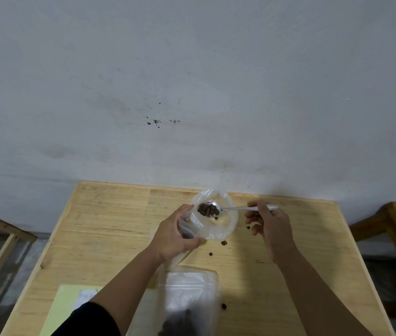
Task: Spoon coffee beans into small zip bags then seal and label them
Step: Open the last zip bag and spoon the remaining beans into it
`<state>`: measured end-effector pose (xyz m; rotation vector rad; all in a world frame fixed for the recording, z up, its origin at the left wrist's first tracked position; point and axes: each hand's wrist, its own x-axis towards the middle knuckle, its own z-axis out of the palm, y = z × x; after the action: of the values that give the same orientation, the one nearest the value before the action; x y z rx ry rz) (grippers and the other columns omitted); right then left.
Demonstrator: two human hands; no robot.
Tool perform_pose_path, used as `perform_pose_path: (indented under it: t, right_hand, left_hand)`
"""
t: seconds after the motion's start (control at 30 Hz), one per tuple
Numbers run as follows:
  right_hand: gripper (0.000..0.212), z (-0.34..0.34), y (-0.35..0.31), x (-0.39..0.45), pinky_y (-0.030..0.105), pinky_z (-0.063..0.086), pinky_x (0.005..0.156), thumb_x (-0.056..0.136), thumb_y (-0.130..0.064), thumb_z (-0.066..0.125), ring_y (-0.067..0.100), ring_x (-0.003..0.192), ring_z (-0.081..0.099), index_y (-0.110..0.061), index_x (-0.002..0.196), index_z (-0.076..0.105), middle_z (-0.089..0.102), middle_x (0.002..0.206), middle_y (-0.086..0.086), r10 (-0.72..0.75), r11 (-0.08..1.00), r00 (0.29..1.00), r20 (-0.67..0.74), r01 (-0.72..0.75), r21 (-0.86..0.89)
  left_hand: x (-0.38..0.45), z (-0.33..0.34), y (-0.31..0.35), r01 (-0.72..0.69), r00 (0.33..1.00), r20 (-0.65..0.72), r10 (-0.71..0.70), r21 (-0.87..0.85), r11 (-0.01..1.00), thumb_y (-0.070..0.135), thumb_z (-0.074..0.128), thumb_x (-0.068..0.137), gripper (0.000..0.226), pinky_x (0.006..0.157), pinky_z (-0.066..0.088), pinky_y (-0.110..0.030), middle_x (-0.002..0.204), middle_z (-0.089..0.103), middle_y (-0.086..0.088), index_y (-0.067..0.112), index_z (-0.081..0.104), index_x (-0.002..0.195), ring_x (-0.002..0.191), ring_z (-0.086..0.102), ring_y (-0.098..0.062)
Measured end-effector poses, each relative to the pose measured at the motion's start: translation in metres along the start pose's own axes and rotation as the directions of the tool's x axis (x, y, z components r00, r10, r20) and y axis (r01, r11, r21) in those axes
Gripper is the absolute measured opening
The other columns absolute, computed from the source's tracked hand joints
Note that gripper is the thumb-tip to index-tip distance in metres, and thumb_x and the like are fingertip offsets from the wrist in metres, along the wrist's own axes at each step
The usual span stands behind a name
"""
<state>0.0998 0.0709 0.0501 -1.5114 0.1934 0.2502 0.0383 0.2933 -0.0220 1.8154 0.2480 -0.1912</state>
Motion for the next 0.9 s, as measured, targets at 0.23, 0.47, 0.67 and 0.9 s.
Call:
perform_pose_path:
  t: [0.23,0.47,0.67,0.9]
  right_hand:
    - [0.021,0.008,-0.011,-0.001,0.022,0.043,0.039,0.096,-0.008,0.045,0.011,0.057,0.058,-0.004,0.089,0.065,0.06,0.069,0.009,-0.206,0.97,0.975,0.089,0.215,-0.112]
    - [0.018,-0.019,0.021,0.014,0.02,0.045,0.041,0.095,-0.006,0.048,0.007,0.056,0.056,-0.011,0.089,0.065,0.06,0.071,0.01,-0.198,0.923,0.979,0.05,0.204,-0.326]
    - [0.017,-0.014,0.027,0.025,0.021,0.045,0.042,0.095,-0.006,0.048,0.005,0.055,0.056,-0.007,0.091,0.064,0.061,0.069,0.005,-0.097,0.937,0.992,0.085,0.119,-0.328]
    - [0.021,-0.016,0.029,0.033,0.02,0.041,0.039,0.097,-0.007,0.044,0.007,0.051,0.055,-0.003,0.088,0.062,0.059,0.069,0.008,0.032,0.967,0.99,0.137,0.004,-0.254]
  left_hand:
    - [-0.001,-0.002,0.002,-0.006,1.0,-0.001,0.006,0.039,0.999,0.042,0.088,0.054,0.093,0.106,0.041,-0.027,0.139,0.045,0.016,0.033,0.045,0.135,0.124,0.048,-0.005]
    - [-0.001,-0.005,-0.005,-0.004,1.0,0.01,0.004,-0.003,1.0,0.053,0.088,0.048,0.097,0.107,0.04,-0.029,0.142,0.042,0.019,0.036,0.046,0.134,0.127,0.045,-0.002]
    - [-0.001,-0.006,-0.002,-0.012,1.0,0.025,0.012,0.017,1.0,0.04,0.089,0.055,0.088,0.097,0.042,-0.013,0.138,0.044,0.02,0.04,0.044,0.131,0.121,0.048,0.002]
    - [0.005,-0.005,0.006,-0.035,0.999,0.021,0.035,0.005,0.999,0.03,0.088,0.06,0.084,0.1,0.044,-0.022,0.138,0.046,0.019,0.034,0.046,0.133,0.123,0.048,0.0]
